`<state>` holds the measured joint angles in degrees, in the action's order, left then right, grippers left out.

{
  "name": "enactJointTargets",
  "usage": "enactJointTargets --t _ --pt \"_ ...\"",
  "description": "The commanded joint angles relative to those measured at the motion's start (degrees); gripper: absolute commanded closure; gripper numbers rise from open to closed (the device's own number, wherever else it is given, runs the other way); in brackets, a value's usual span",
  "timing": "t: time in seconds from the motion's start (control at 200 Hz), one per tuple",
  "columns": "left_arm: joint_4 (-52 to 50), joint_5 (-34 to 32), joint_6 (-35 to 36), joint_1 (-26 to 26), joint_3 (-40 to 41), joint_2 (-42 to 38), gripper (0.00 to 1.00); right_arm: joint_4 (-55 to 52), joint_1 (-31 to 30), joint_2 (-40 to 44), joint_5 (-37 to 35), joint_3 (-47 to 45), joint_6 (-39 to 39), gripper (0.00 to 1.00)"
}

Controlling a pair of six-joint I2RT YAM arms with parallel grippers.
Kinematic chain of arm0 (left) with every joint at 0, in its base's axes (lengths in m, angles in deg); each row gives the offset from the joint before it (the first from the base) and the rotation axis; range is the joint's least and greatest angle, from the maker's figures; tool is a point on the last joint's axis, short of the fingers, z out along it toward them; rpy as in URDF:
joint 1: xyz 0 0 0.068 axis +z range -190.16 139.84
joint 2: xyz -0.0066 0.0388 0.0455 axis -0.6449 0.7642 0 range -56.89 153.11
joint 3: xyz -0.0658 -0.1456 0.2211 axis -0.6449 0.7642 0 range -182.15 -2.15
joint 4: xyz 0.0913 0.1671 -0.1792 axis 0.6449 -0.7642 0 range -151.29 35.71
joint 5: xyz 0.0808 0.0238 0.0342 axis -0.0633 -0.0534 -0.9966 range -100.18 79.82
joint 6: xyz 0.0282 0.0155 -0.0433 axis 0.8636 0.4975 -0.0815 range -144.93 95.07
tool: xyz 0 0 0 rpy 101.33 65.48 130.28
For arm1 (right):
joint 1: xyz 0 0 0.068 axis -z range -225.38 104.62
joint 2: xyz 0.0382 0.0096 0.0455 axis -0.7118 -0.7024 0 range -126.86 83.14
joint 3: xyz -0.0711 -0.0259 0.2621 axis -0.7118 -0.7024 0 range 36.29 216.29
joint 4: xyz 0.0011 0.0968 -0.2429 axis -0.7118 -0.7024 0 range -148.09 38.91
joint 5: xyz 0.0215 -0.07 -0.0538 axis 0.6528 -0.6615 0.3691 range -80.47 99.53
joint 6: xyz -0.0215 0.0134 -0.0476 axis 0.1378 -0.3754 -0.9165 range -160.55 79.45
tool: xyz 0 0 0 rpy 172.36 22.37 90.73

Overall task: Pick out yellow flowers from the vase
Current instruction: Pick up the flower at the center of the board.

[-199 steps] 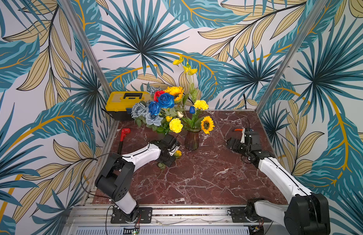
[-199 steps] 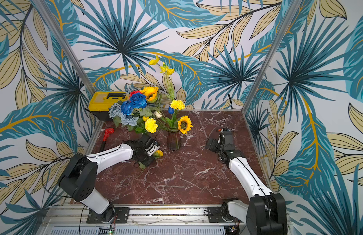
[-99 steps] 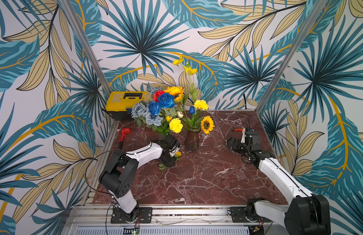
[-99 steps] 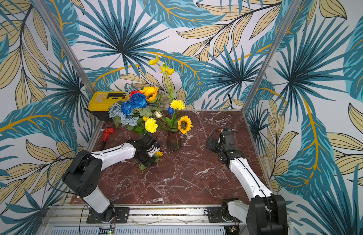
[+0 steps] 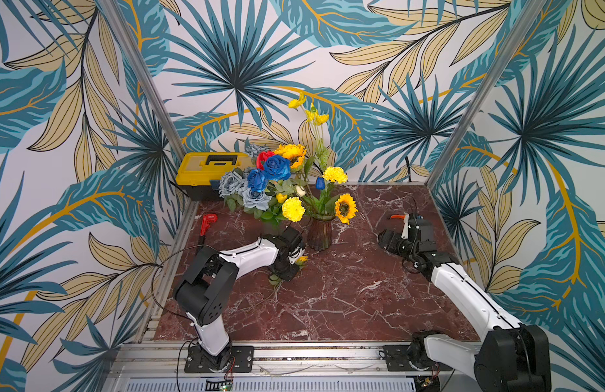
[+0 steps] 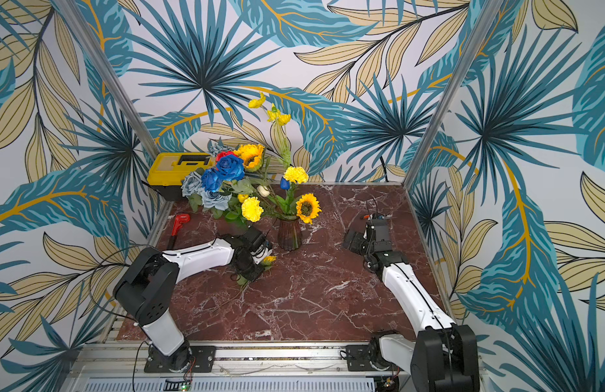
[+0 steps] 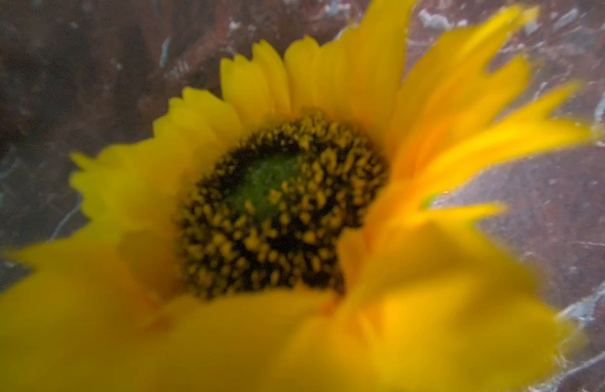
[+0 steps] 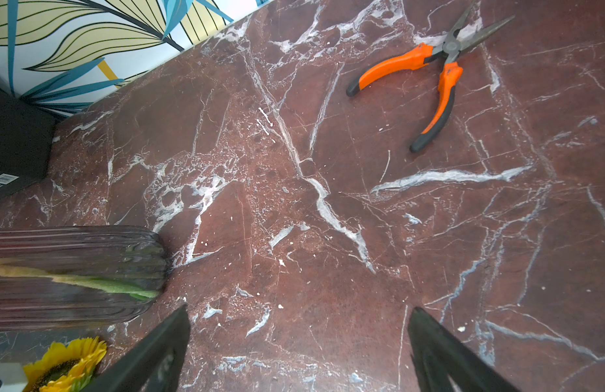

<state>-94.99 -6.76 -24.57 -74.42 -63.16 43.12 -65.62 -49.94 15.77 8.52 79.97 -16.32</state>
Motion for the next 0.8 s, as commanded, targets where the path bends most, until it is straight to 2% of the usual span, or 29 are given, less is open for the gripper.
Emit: enactJointTargets --t 0.0,0.32,0.796 --pt "-1.3 -0.5 -0.9 -0.5 -1.8 -1.1 1.00 -0.9 -0.4 0.9 -0.3 0.1 0.6 0.01" --pt "-2.8 7.2 -0.5 -0.8 0.9 -16.0 1.00 -1.1 -0.4 1.9 -0.3 -0.3 0.8 0.01" --pt "-8.9 18.5 2.9 -1.9 2.1 -21.0 1.00 -2.6 -0.5 4.0 -0.1 -0.5 0.7 0.01"
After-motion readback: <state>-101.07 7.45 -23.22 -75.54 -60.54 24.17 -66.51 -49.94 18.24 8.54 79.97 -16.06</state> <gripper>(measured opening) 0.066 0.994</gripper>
